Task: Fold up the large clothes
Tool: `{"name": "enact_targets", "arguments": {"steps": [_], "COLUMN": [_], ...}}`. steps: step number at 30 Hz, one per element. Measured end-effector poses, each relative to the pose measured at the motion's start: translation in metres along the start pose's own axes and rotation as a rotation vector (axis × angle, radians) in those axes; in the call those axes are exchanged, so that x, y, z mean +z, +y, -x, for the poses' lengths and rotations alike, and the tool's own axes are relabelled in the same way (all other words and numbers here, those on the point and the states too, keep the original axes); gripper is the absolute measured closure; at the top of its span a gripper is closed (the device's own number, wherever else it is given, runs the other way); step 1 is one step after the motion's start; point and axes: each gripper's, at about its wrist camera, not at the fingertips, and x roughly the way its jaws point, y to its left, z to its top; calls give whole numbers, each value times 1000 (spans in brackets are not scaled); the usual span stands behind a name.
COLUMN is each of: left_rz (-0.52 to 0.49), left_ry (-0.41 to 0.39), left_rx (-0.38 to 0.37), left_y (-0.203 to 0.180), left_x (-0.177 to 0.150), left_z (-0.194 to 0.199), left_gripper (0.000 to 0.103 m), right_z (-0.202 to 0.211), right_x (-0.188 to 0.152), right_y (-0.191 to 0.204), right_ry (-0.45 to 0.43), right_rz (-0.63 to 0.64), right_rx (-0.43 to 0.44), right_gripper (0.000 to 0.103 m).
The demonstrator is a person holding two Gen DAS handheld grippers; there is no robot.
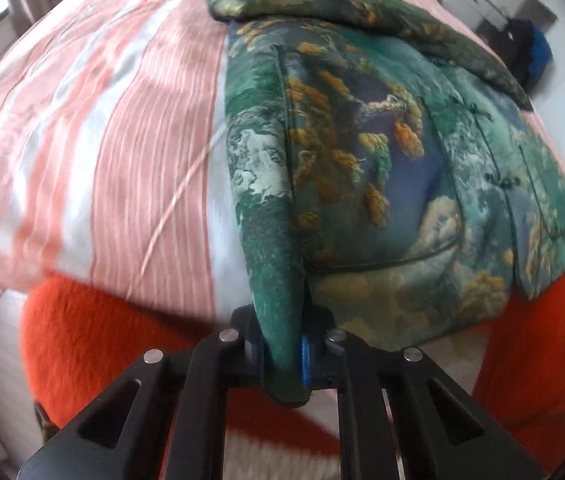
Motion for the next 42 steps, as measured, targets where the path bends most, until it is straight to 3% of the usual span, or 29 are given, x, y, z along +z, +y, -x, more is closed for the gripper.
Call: {"name": "enact_targets", "arguments": {"steps": [5, 9, 12, 15, 18, 21, 23, 24, 25, 26, 27, 29, 31, 33, 35, 37, 38, 39, 40, 41, 42], "left_rz": [36, 97, 90, 89, 119, 183, 230, 256, 292, 320, 330, 321, 282, 214, 145, 93, 74, 67, 61, 70, 64], "left_ry": [72, 18, -76, -182, -286, -373, -359, -336, -330, -340, -351, -375, -423, -428, -358, -274, -247, -237, -206, -191, -226], "left_rx": [-50, -154, -221, -251, -239, -210, -196, -220, -216, -188, -180, -211, -185, -114, -71, -5, 56, 85, 107, 125, 150], "left_y": [10, 19, 20, 19, 25, 32, 39, 44, 50, 57, 61, 76, 83, 75, 59, 40, 29, 22, 15, 10, 6], "left_x": [-42, -24, 22, 77, 145, 209, 248, 262, 269, 271, 269, 261, 248, 251, 273, 285, 290, 288, 289, 287, 284], "left_z": [15, 56, 97, 122, 127, 110, 88, 77, 70, 68, 66, 72, 78, 68, 38, 7, -10, -13, -25, -28, -19], "left_gripper": [93, 94, 94, 94, 93, 78, 50, 26, 16, 16, 16, 9, 4, 3, 3, 5, 11, 49, 95, 96, 96], "right_z": [0, 17, 53, 77, 75, 49, 23, 4, -8, -19, -26, -29, -20, -14, -21, -45, -56, -66, -76, -79, -77], "right_x": [-42, -46, -3, 53, 123, 190, 229, 248, 257, 261, 263, 261, 262, 266, 270, 276, 277, 276, 274, 271, 269], "right_y": [-8, -18, -23, -22, -21, -18, -24, -28, -32, -35, -38, -46, -51, -44, -28, -8, 0, 10, 21, 29, 40], "right_ry": [108, 96, -17, -119, -202, -264, -295, -303, -305, -310, -315, -342, -362, -355, -296, -211, -181, -169, -163, -167, -186], "right_rz": [-60, -169, -243, -233, -223, -254, -275, -305, -339, -377, -413, -458, -448, -359, -211, -82, -44, -13, 18, 40, 71], "right_rx": [34, 152, 331, 406, 388, 331, 312, 301, 304, 296, 277, 303, 306, 207, 88, -3, -42, -78, -131, -199, -277], "right_gripper": [91, 91, 92, 92, 92, 91, 81, 75, 52, 18, 8, 6, 6, 6, 6, 7, 16, 27, 55, 81, 86]}}
